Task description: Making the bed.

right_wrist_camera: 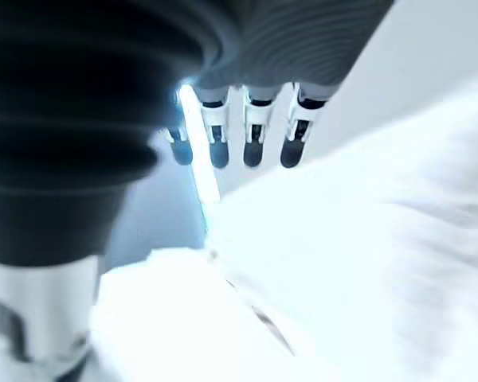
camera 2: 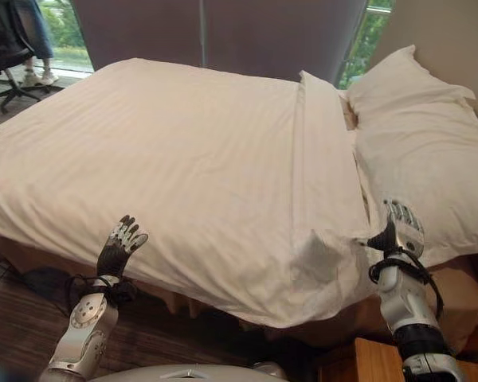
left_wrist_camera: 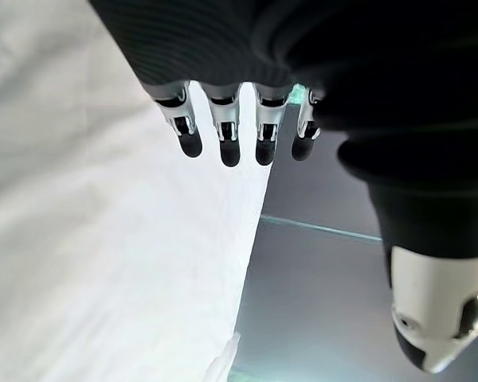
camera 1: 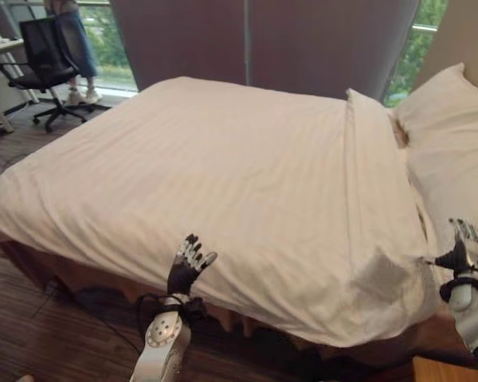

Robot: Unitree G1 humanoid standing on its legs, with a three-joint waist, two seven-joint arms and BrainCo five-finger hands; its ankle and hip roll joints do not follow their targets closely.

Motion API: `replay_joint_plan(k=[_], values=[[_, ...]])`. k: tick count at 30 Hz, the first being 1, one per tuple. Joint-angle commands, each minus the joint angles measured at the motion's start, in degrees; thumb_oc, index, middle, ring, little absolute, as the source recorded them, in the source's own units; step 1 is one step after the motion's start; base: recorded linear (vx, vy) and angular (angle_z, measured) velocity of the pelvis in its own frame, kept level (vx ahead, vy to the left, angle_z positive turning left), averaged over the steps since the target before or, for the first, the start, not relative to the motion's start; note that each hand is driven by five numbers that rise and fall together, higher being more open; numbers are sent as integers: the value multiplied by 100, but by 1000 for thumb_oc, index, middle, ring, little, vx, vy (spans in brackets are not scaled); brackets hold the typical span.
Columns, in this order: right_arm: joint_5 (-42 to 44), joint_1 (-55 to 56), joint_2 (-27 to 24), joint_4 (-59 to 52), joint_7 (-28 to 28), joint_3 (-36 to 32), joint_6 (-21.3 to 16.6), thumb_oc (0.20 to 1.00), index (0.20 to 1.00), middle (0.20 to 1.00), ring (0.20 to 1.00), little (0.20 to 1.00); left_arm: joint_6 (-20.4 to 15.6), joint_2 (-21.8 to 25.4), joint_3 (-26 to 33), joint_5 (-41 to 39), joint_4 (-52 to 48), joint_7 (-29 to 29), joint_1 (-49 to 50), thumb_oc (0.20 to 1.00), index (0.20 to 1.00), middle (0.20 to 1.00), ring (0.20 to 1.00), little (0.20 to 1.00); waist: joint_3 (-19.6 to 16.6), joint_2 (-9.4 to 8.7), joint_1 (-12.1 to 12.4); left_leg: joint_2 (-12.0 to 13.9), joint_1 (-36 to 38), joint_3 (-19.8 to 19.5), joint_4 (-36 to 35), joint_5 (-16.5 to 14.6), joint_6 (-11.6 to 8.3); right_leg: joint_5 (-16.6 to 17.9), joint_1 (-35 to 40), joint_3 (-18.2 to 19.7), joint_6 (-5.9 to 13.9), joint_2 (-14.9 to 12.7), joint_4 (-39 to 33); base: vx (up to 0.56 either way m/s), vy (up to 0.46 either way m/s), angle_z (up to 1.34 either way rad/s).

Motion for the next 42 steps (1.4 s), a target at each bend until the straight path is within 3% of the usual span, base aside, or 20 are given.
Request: replay_joint_plan(k=[1,14,15,16,19,22,25,26,28,33,39,41,42], values=[[121,-709,-82,48,-180,-117,105,1000,1000,1000,1000,1000,-120,168,139,-253,-251,-109,-430,1000,1000,1000,1000,1000,329,-92,104,14,517,-60,79,-578,-137,213,-301,-103,214,-396,103,15,0,9],[1110,-926,70,-642,-267,-447,-210,1000,1000,1000,1000,1000,-51,228,214,-312,-206,-144,-393,1000,1000,1000,1000,1000,361,-52,172,28,494,-100,79,-562,-137,165,-261,-173,196,-396,103,6,-3,4],[1467,-981,164,-718,-280,-474,-330,1000,1000,1000,1000,1000,-41,236,200,-329,-180,-102,-447,1000,1000,1000,1000,1000,370,-46,163,27,468,-92,79,-530,-133,177,-291,-164,183,-391,103,0,0,0],[1923,-1005,304,-688,-291,-474,-492,200,200,200,200,200,-43,248,180,-329,-144,-92,-491,1000,1000,1000,1000,1000,370,-39,158,30,456,-90,79,-526,-133,176,-304,-150,178,-387,103,-5,-32,0],[3651,-1094,859,12,-325,-567,-1064,200,200,200,200,200,-60,309,90,-396,-2,-108,-632,1000,1000,1000,1000,1000,398,-3,154,37,440,-93,79,-525,-145,147,-323,-146,181,-383,103,2,-11,0],[4769,-1240,1075,1103,-110,-669,-1407,200,200,200,200,200,-86,352,65,-594,216,-242,-674,1000,1000,1000,1000,1000,421,44,170,44,400,-74,79,-489,-163,148,-369,-125,170,-379,103,-16,-33,1],[5289,-1287,1284,2304,134,-650,-1501,200,200,200,200,200,-128,318,4,-764,402,-402,-717,1000,1000,1000,1000,1000,477,138,186,26,384,-83,79,-484,-177,136,-385,-127,176,-392,103,-21,-15,3],[5716,-1249,1534,3138,330,-683,-1494,200,200,200,200,200,-171,282,-64,-867,562,-510,-808,1000,1000,1000,1000,1000,539,243,179,5,364,-106,79,-488,-190,113,-398,-120,194,-430,103,-42,-21,1],[6037,-1143,1683,3402,387,-794,-1545,200,200,200,200,200,-197,227,-91,-936,617,-523,-862,1000,1000,1000,1000,1000,555,337,132,-12,323,-112,79,-477,-196,100,-433,-114,197,-454,103,0,0,0],[6086,-591,1929,3459,321,-957,-1609,200,200,200,200,200,-307,116,-108,-1056,693,-391,-893,1000,1000,1000,1000,1000,613,499,-53,-60,220,-89,79,-449,-196,167,-571,-64,228,-512,103,-15,16,-2],[5114,173,1961,3885,-199,-896,-1237,200,200,200,200,200,-336,90,-106,-1051,541,-92,-879,1000,1000,1000,1000,1000,581,367,-150,-56,282,-57,79,-508,-187,205,-557,-34,238,-503,103,0,0,0],[4701,378,1908,3743,-367,-820,-1098,1000,1000,1000,1000,1000,-309,93,-105,-1008,379,28,-883,1000,1000,1000,1000,1000,562,299,-158,-51,304,-59,79,-517,-180,212,-534,-42,239,-493,103,0,0,0],[4507,430,1871,3711,-439,-803,-1017,1000,1000,1000,1000,1000,-293,93,-109,-1000,320,38,-882,1000,1000,1000,1000,1000,548,266,-159,-50,315,-58,79,-521,-176,212,-525,-43,243,-487,103,0,0,0]])
